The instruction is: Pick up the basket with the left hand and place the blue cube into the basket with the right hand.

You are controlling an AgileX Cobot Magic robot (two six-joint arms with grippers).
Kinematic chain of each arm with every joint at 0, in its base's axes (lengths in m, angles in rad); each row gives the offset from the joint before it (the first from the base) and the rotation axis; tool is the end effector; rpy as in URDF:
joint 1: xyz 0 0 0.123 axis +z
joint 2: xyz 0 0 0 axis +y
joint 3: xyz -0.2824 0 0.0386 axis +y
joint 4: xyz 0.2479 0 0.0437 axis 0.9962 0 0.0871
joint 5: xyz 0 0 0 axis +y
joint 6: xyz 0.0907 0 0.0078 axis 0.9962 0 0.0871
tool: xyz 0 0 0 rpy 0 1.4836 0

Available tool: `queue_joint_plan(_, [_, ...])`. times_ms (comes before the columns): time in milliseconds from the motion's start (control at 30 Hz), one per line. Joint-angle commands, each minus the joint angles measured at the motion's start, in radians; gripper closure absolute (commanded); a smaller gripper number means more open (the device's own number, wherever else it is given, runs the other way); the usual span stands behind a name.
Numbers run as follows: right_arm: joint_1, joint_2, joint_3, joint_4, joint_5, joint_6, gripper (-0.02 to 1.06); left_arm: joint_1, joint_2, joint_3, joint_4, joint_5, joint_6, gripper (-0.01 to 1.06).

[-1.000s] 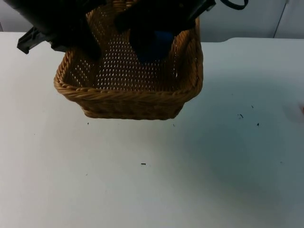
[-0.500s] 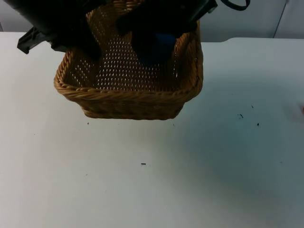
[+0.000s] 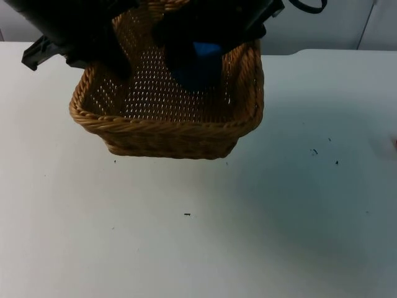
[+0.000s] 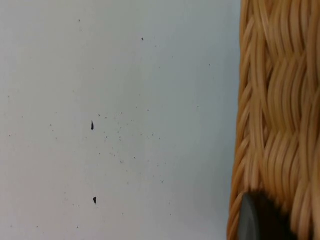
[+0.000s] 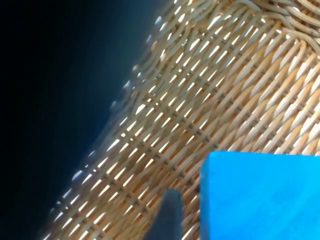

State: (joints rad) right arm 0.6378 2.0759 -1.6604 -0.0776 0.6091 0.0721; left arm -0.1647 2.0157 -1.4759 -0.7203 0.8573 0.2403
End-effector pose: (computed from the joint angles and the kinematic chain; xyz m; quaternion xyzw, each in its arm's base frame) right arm 0.3790 0.2758 0.2181 -0.2874 0.9053 0.0791 0.3026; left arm 0.4092 -0.1141 0.1988 -0.0034 0.9480 -0.2894 0.1328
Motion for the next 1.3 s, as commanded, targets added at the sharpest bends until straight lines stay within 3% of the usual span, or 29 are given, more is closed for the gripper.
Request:
queue_joint_plan(0, [-0.002,-0.005,-0.008,-0.003,-0.007,-0.004,0.22,-0.008,-0.01,0.0,-0.037,-0.002,-0.005,1.05])
queue_joint_plan(733, [-0.002,-0.005,-0.008,-0.003,-0.049,-0.001,0.22,-0.008,-0.01,0.0,-0.035,0.0,0.01,1.05])
queue_joint_plan(933, [-0.002,-0.005,-0.008,-0.003,-0.053,-0.001,0.0,-0.008,-0.01,0.0,-0.035,0.0,0.01,1.05])
queue_joint_plan(1267, [-0.002,-0.039,-0.008,-0.003,-0.058,-0.001,0.0,-0.008,-0.01,0.0,-0.032,0.0,0.01,1.05])
